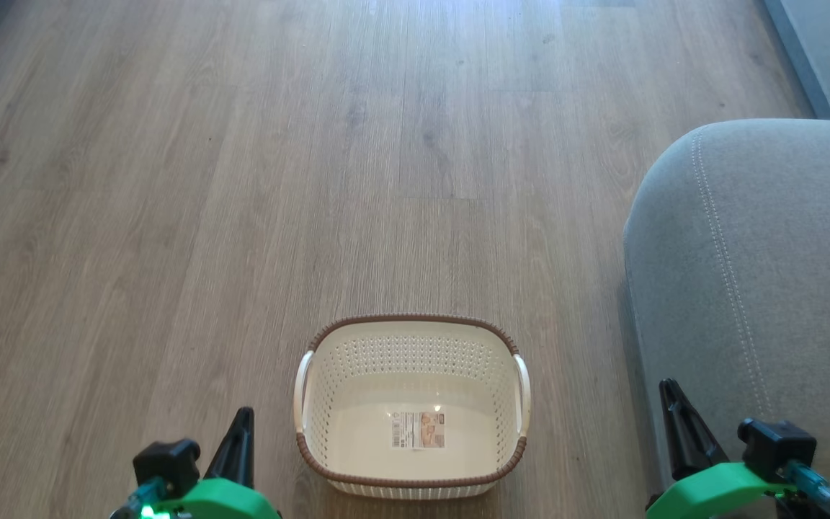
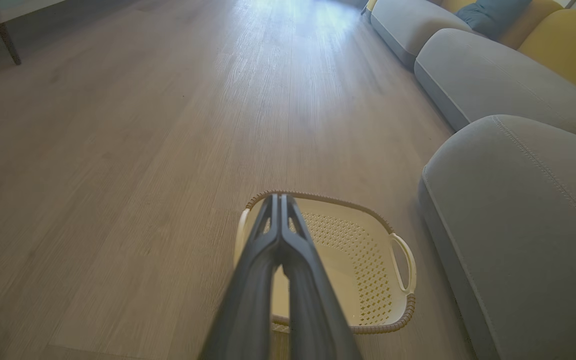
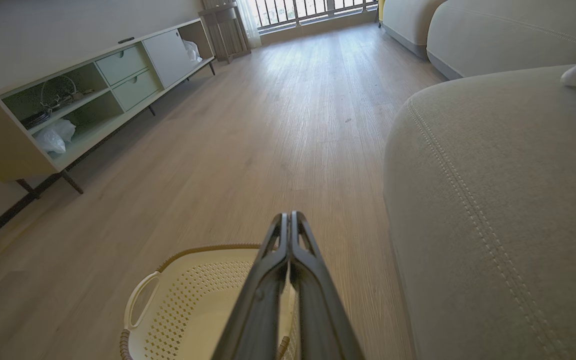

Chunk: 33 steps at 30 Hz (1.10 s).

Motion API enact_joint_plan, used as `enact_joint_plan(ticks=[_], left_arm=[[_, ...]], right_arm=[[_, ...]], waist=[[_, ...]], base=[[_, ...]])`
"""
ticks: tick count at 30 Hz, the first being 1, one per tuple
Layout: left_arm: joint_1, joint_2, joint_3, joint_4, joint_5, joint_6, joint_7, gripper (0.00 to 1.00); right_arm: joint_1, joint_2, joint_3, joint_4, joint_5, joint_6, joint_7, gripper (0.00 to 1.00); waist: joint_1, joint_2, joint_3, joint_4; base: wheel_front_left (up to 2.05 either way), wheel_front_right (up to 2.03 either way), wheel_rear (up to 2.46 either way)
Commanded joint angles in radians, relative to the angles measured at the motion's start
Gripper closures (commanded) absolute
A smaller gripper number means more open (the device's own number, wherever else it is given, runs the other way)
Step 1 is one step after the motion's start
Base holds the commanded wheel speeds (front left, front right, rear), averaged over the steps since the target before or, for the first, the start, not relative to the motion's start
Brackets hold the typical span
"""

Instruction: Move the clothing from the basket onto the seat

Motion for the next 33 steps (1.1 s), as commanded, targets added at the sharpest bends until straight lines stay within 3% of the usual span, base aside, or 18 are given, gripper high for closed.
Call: enact_joint_plan(ticks=[1,33], left_arm=[[-0.04,0.0,0.009,-0.032,-0.027,-0.003,0.007,1.0],[-0.068,0.0,0.078,-0.057,-0.353,-0.034,0.1,1.0]], right_arm=[[-0.025,-0.003,-0.002,-0.032,0.032,0.0,0.005,1.0],[-0.069,-0.013,-0.022,-0.038,0.391,0.0,0.09,1.0]], waist=[[0.0,0.0,0.0,-0.001],[0.0,0.0,0.006,-0.023]], base=[[0.0,0.0,0.0],[0.0,0.0,0.0]])
